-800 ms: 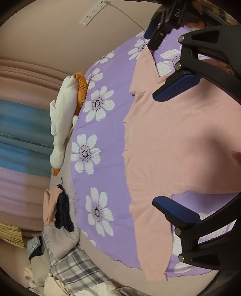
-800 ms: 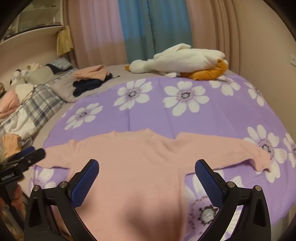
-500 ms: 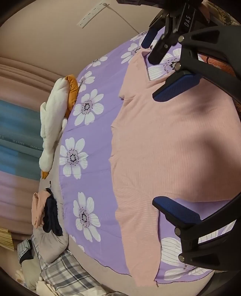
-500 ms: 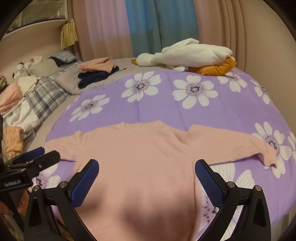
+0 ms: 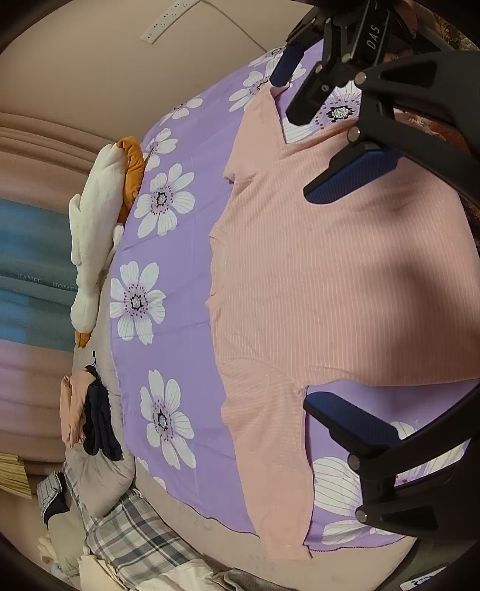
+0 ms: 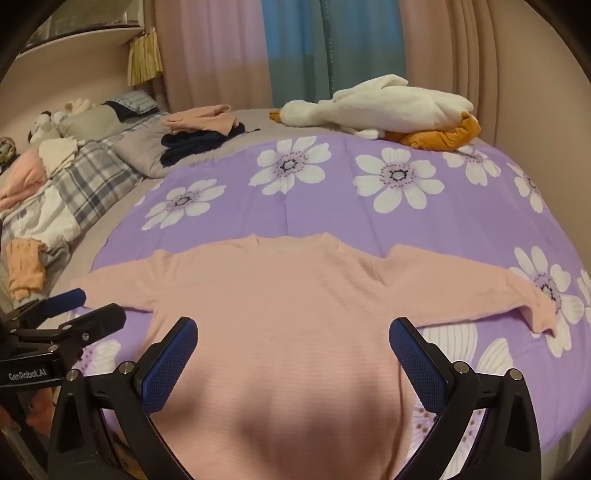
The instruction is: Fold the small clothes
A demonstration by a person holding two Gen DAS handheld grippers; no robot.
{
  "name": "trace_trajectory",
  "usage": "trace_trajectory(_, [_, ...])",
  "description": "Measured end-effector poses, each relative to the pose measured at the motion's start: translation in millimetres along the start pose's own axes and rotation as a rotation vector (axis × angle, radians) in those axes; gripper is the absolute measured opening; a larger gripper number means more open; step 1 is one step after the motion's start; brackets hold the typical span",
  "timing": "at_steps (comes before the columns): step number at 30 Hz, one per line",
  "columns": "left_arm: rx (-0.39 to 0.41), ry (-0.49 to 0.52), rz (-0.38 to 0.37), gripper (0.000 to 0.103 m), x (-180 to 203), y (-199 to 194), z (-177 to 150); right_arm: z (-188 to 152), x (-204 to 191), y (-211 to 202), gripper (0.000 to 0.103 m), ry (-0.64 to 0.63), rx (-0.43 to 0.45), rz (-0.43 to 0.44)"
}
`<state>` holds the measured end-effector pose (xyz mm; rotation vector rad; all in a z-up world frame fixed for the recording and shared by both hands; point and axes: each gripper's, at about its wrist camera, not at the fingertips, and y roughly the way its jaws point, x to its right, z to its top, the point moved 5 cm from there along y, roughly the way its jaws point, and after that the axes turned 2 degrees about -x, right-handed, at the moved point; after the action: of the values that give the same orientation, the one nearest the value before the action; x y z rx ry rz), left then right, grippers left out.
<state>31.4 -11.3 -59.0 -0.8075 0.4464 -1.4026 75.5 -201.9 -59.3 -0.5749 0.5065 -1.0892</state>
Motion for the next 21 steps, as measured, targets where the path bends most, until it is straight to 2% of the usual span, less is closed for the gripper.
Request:
trace_trajectory(7, [-0.004, 0.004, 0.025, 0.101, -5.0, 1.8, -1.6, 1.2, 3.8, -3.4, 0.103, 0.010, 0.010, -0.022])
trace_trajectory(21, [-0.008, 0.006, -0.004, 0.101, -6.0, 0.5, -0.9, 4.3, 4.0, -1.9, 0.103, 0.004, 0.014, -0.046])
